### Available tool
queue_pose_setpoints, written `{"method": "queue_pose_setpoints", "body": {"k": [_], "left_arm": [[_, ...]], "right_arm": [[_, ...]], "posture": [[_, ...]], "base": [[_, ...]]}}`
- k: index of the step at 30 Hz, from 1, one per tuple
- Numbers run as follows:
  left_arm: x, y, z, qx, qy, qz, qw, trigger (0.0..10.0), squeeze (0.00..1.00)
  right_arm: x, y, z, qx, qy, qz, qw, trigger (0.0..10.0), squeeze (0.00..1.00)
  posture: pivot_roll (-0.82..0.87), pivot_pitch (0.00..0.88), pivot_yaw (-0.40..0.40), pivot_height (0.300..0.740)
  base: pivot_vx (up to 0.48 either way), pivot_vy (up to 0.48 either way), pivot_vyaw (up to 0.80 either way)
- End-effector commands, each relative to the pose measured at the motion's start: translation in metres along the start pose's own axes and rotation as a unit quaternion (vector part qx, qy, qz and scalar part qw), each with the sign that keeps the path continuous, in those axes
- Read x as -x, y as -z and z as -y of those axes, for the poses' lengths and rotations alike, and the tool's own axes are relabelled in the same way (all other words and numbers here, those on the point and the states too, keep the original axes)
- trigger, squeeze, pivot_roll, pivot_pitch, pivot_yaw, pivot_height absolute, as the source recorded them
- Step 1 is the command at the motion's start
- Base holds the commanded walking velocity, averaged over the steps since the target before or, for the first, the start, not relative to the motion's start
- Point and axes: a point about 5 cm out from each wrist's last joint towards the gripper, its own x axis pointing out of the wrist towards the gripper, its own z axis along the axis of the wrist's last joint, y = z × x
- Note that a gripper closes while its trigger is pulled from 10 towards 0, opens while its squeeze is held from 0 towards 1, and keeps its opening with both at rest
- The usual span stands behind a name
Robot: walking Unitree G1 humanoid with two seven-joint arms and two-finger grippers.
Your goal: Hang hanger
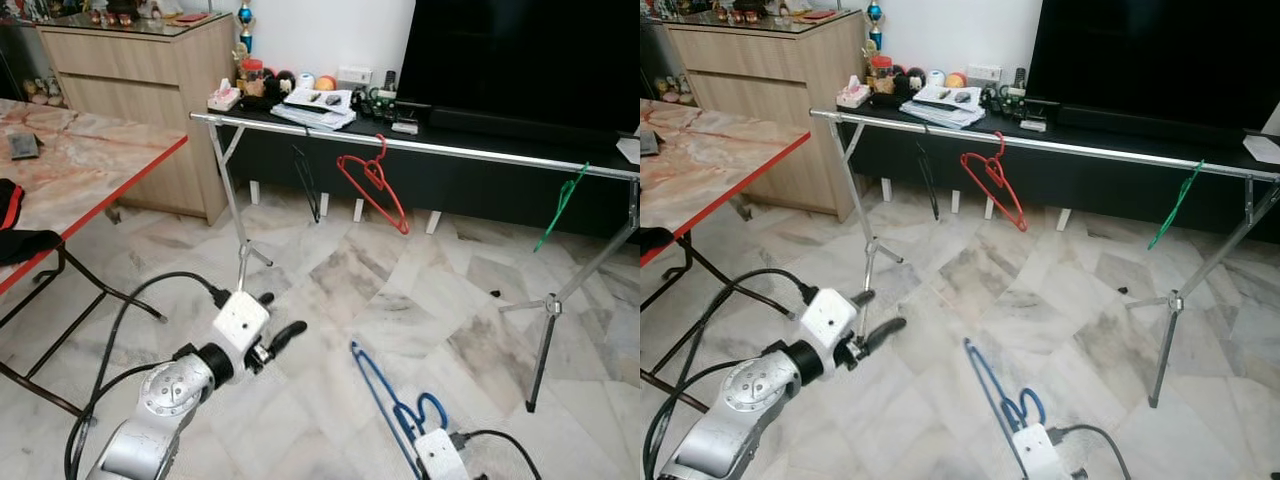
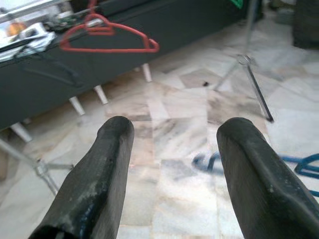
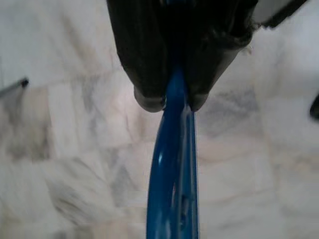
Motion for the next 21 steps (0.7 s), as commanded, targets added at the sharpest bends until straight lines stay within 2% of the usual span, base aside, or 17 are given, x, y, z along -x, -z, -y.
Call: {"method": "queue_pose_setpoints", "body": {"k": [1,2,3,5,6,7,8,9,10,11,14,17,20,21], "left_arm": [[-0.001,0.000,0.001,-0.019,0.016,-0.004,1.000,10.0,0.00],[-0.002,0.002,0.003,-0.031,0.031,-0.010,0.999,10.0,0.00],[-0.002,0.005,0.008,-0.065,0.065,-0.024,0.995,10.0,0.00],[0.000,0.008,0.013,-0.098,0.104,-0.036,0.989,10.0,0.00],[0.003,0.012,0.017,-0.121,0.139,-0.049,0.982,10.0,0.00],[0.003,0.012,0.017,-0.121,0.139,-0.049,0.982,10.0,0.00],[0.005,0.015,0.018,-0.130,0.158,-0.057,0.977,10.0,0.00],[0.006,0.015,0.018,-0.132,0.163,-0.059,0.976,10.0,0.00],[0.007,0.018,0.018,-0.141,0.174,-0.068,0.972,10.0,0.00],[0.008,0.020,0.018,-0.146,0.185,-0.074,0.969,10.0,0.00],[0.010,0.023,0.019,-0.148,0.209,-0.083,0.963,10.0,0.00],[0.012,0.027,0.021,-0.159,0.236,-0.095,0.954,10.0,0.00],[0.010,0.027,0.020,-0.164,0.238,-0.095,0.952,10.0,0.00],[0.007,0.026,0.020,-0.171,0.241,-0.092,0.951,10.0,0.00]], "right_arm": [[0.000,-0.002,0.002,0.030,-0.013,0.004,0.999,10.0,0.00],[-0.001,-0.004,0.001,0.047,-0.027,0.006,0.999,10.0,0.00],[-0.001,-0.007,-0.003,0.091,-0.061,0.011,0.994,10.0,0.00],[-0.002,-0.009,-0.005,0.135,-0.086,0.011,0.987,10.0,0.00],[-0.004,-0.021,0.004,0.177,-0.102,0.021,0.979,10.0,0.00],[-0.004,-0.021,0.004,0.177,-0.102,0.021,0.979,10.0,0.00],[-0.006,-0.055,0.039,0.202,-0.102,0.047,0.973,10.0,0.00],[-0.004,-0.073,0.058,0.208,-0.099,0.060,0.971,10.0,0.00],[0.000,-0.091,0.077,0.234,-0.099,0.076,0.964,10.0,0.00],[0.001,-0.096,0.079,0.257,-0.104,0.082,0.957,10.0,0.00],[0.004,-0.106,0.081,0.258,-0.129,0.101,0.952,10.0,0.00],[0.006,-0.115,0.080,0.270,-0.169,0.114,0.941,10.0,0.00],[0.007,-0.117,0.078,0.277,-0.195,0.110,0.934,10.0,0.00],[0.008,-0.115,0.075,0.285,-0.227,0.098,0.926,10.0,0.00]], "posture": [[0.13,0.024,-0.067,0.740],[0.13,0.023,-0.069,0.740],[0.13,0.023,-0.069,0.740],[0.13,0.021,-0.070,0.740],[0.13,0.020,-0.070,0.740],[0.13,0.020,-0.070,0.740],[0.13,0.020,-0.070,0.740],[0.13,0.020,-0.070,0.740],[0.13,0.010,-0.071,0.740],[0.13,0.007,-0.072,0.740],[0.13,0.001,-0.074,0.740],[0.13,0.000,-0.079,0.740],[0.13,0.000,-0.081,0.740],[0.13,0.000,-0.083,0.740]], "base": [[0.000,0.000,0.00],[0.000,0.000,0.00],[0.000,0.000,0.00],[0.000,0.000,0.00],[0.000,0.000,0.00],[0.000,0.000,0.00],[0.000,0.000,0.00],[0.000,0.000,0.00],[0.000,0.000,0.00],[0.000,0.000,0.00],[0.000,0.000,0.00],[0.000,0.000,0.00],[0.000,0.000,0.00],[0.000,0.000,0.00]]}}
